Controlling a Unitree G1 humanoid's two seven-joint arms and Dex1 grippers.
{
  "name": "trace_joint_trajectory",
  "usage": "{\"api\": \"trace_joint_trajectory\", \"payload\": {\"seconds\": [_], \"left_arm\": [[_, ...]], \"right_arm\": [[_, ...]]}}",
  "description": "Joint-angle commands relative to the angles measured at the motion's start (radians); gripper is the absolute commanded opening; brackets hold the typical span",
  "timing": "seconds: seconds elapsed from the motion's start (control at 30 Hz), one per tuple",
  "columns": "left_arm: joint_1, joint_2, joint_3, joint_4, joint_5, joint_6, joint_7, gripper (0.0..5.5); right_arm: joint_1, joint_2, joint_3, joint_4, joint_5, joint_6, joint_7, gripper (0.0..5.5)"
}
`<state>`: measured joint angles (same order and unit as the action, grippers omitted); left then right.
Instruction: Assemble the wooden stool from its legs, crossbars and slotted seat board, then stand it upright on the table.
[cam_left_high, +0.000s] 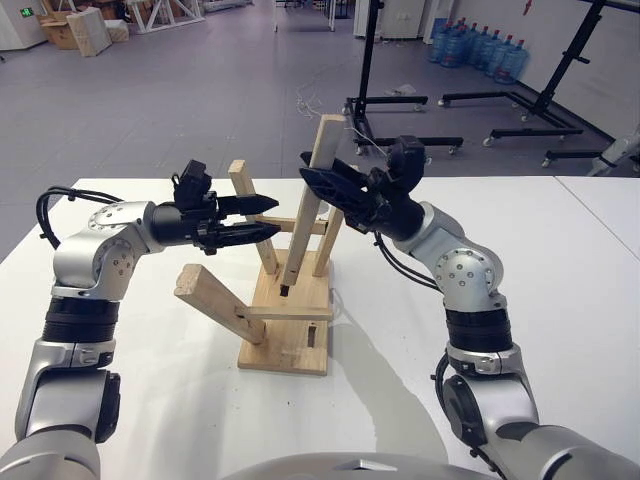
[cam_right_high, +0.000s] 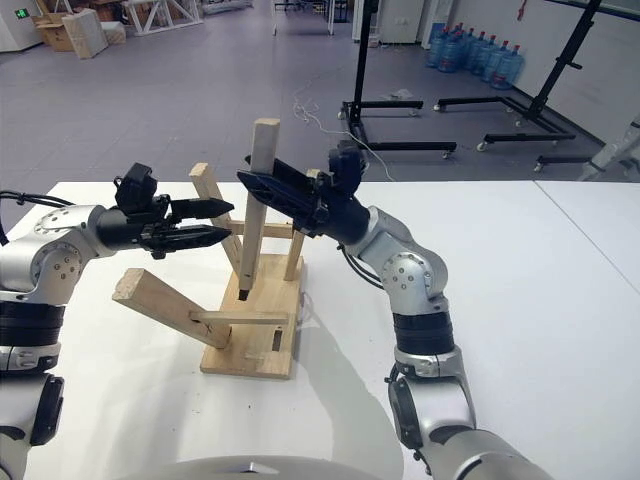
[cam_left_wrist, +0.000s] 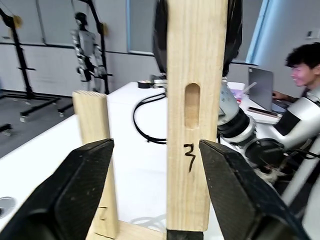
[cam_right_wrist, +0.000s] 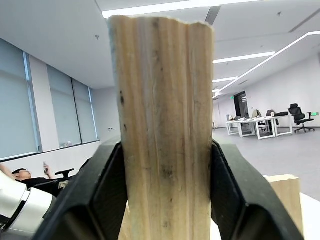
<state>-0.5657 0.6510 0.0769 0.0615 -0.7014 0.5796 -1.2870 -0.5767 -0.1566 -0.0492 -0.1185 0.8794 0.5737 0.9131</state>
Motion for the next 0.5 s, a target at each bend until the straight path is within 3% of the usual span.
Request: {"api": "trace_joint_trajectory", "payload": {"seconds": [0.03, 0.23, 0.5], "left_arm": [[0.062, 0.022, 0.174, -0.027, -0.034, -0.044, 0.095, 3.73], [0.209, -0.001, 0.514, -0.083, -0.217, -0.002, 0.312, 4.61], [0.347, 0.0, 0.596, -0.059, -0.281, 0.051, 0.412, 4.79]], "right_arm": [[0.041, -0.083, -0.025, -0.027, -0.049, -0.077, 0.078, 2.05], [0.259, -0.116, -0.044, -0.072, -0.043, -0.137, 0.146, 2.05], [0.446, -0.063, -0.006, -0.13, -0.036, -0.15, 0.113, 2.05]]}}
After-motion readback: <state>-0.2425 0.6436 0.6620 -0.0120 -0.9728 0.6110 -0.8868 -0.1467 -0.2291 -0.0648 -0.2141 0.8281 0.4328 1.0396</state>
